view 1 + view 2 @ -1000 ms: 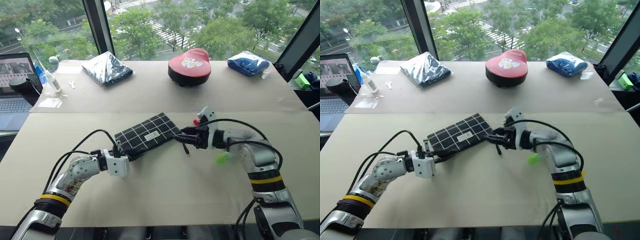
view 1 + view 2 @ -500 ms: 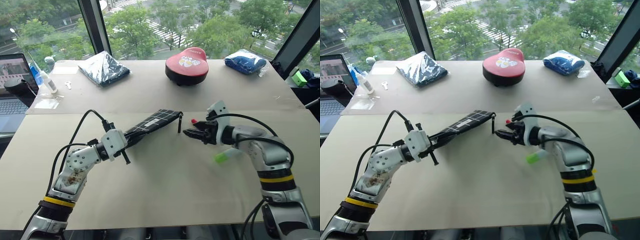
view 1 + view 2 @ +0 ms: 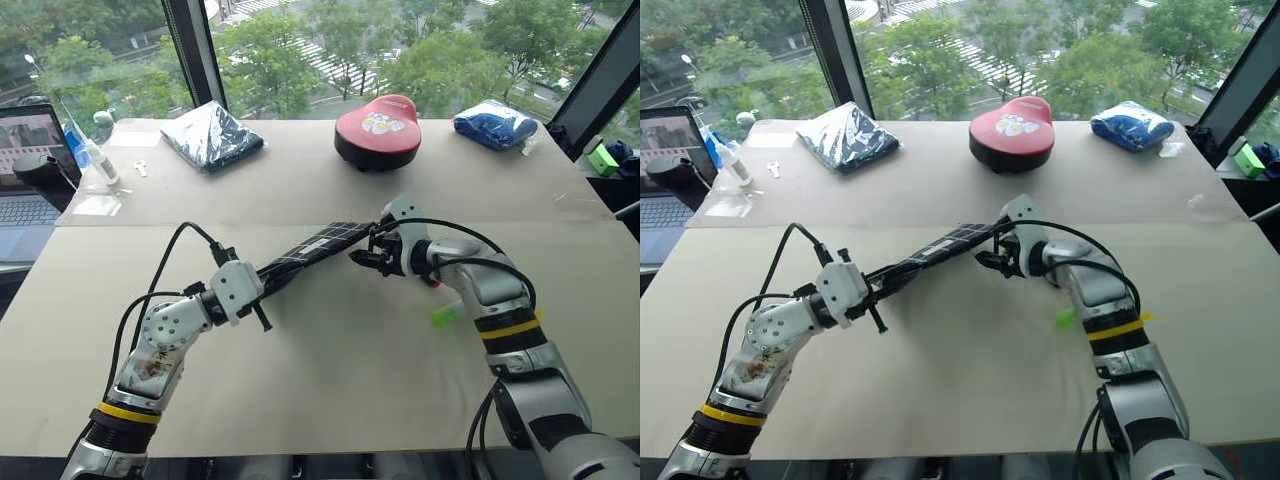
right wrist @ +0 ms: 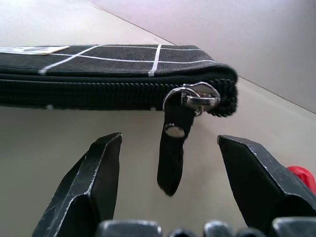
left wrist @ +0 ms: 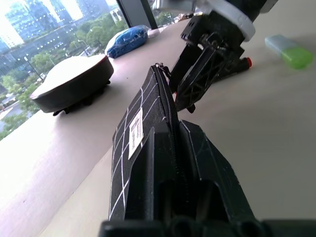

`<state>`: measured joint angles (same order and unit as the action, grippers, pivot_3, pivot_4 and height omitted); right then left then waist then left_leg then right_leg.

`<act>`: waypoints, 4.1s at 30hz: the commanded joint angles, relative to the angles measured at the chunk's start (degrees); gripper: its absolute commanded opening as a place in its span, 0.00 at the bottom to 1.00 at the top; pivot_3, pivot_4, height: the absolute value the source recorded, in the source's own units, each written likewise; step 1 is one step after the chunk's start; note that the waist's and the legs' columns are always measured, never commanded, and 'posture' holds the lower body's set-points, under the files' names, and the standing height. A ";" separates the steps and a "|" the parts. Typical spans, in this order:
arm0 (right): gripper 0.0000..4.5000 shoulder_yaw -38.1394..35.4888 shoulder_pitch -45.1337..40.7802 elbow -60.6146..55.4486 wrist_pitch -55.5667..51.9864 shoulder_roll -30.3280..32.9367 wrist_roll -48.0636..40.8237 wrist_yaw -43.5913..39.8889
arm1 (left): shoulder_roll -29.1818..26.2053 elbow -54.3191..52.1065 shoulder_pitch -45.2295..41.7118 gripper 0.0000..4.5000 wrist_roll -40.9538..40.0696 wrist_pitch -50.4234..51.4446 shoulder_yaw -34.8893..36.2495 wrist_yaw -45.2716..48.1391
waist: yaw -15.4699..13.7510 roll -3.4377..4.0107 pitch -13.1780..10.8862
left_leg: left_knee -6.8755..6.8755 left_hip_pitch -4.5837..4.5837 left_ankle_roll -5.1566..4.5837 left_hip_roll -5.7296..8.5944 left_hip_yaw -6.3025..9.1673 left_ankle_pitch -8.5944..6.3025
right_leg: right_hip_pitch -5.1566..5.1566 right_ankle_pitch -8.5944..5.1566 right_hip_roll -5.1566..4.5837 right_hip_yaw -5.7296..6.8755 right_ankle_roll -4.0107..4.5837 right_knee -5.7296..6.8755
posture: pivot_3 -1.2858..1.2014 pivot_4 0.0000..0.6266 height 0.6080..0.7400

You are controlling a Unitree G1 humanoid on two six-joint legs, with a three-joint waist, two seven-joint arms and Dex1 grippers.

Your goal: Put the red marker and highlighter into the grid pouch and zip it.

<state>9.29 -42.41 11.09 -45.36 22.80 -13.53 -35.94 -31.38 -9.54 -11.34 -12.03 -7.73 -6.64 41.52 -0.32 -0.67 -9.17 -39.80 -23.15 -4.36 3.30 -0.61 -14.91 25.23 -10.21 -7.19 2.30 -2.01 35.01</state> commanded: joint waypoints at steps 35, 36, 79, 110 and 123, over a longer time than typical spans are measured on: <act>0.00 14.82 -1.13 -15.73 1.67 0.13 -0.99 -20.92 | 7.85 3.19 -2.22 0.00 8.69 -0.56 -0.19 -6.30 | -0.31 0.00 0.00 | -0.02 -0.05 0.02 0.03 0.05 0.01 | 0.02 0.01 -0.02 0.02 0.00 0.00 | 0.52 0.24 1.00; 0.00 16.05 -0.58 -16.47 1.86 0.44 -0.55 -21.59 | 7.80 3.36 -2.40 0.00 8.65 -0.60 -0.15 -6.19 | -0.31 0.00 0.00 | -0.02 -0.04 0.02 0.04 0.05 0.01 | 0.01 0.01 -0.02 0.02 0.00 -0.01 | 0.52 0.24 1.00; 0.57 -9.65 22.10 -19.90 15.90 41.31 -4.76 -38.49 | 11.00 3.16 -1.26 0.00 7.49 -0.99 0.10 -6.75 | -0.68 -0.07 -0.03 | -0.13 -0.01 -0.37 -0.02 0.06 -0.24 | -0.15 -0.01 -0.09 0.03 -0.03 -0.12 | 0.52 0.24 1.00; 0.27 7.37 8.61 9.27 38.94 34.86 15.64 -50.05 | 10.23 2.18 -0.12 0.00 7.05 -1.83 1.89 -7.12 | -0.58 -0.09 -0.04 | -0.17 0.03 -0.25 -0.03 0.02 -0.17 | -0.16 0.00 -0.14 -0.03 -0.02 -0.09 | 0.52 0.24 1.00; 0.22 -6.03 10.21 -3.24 27.46 36.50 6.03 -45.07 | 10.26 2.56 -0.79 0.00 6.63 -2.06 1.61 -6.55 | -0.96 -0.07 -0.05 | -0.17 -0.04 -0.26 -0.02 0.05 -0.19 | -0.08 0.00 -0.23 -0.06 -0.02 -0.06 | 0.52 0.24 1.00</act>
<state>8.79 -29.07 11.52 -15.77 57.88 -4.10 -82.18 -20.92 -5.04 -11.33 -4.59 -8.38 -5.66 34.89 -1.28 -0.74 -9.23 -39.98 -23.18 -4.63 3.27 -0.58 -15.10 25.16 -10.20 -7.41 2.22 -2.03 34.94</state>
